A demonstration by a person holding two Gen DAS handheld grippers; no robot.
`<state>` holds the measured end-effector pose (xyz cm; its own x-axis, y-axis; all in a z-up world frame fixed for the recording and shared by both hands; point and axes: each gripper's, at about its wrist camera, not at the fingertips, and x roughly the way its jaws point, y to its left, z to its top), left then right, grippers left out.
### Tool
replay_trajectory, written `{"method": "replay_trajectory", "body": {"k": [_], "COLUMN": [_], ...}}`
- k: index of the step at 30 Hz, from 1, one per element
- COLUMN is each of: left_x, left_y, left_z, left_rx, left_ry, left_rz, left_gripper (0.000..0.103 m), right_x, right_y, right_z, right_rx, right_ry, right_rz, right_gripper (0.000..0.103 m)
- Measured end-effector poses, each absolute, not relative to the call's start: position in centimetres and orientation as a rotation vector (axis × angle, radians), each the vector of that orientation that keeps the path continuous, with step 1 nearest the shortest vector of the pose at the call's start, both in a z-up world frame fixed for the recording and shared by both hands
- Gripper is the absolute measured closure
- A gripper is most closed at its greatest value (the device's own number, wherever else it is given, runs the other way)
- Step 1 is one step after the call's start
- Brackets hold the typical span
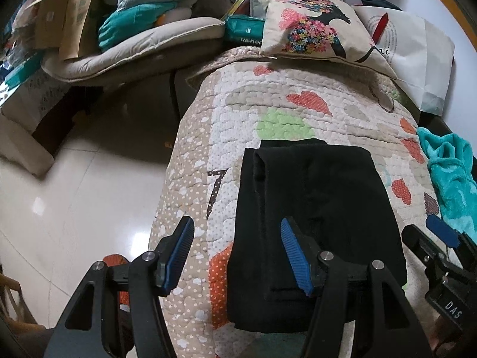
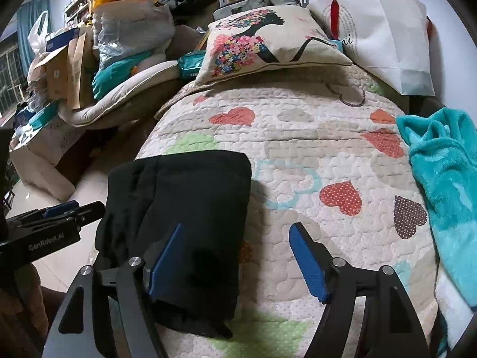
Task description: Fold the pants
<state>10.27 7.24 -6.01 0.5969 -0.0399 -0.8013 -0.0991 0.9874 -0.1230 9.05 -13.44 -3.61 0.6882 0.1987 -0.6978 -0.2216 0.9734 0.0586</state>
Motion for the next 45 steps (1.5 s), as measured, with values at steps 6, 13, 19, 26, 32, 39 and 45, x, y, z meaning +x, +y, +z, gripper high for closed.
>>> {"method": "replay_trajectory", "body": {"k": [6,13,19,26,32,39,45], "left_x": [10.3,10.4,10.4,10.2,9.3,8.3,8.1], "left_y": [7.4,7.4,7.4,7.2,6.8,6.3,6.3], "left_z": [-6.2,-6.2,-6.2,-5.9,-4.0,-2.2,-1.9], "left_rx": [-0.174,-0.182,-0.181,-0.161,-0.127,-0.110,-0.121], "left_ry": [0.942,0.951,0.951,0.928,0.834,0.766,0.767], "left_rz": [0.031,0.030,0.030,0.037,0.039,0.008,-0.007], "left_gripper": [0.043,0.043,0.043,0.043,0.043,0.043,0.043], "right_x": [8.9,8.8,8.8,8.7,8.7,8.7,8.9], "right_y": [-13.2,-13.0,-13.0,-12.9,-13.0,-13.0,-13.1], "right_z": [-3.7,-3.8,-3.8,-3.9,-3.9,-3.7,-3.9], "right_rx": [-0.035,-0.036,-0.035,-0.037,-0.037,-0.039,-0.036], "right_ry": [0.776,0.781,0.781,0.776,0.769,0.765,0.771], "right_rz": [0.237,0.237,0.235,0.234,0.232,0.230,0.226], "right_gripper": [0.025,0.024,0.024,0.024,0.024,0.024,0.024]}}
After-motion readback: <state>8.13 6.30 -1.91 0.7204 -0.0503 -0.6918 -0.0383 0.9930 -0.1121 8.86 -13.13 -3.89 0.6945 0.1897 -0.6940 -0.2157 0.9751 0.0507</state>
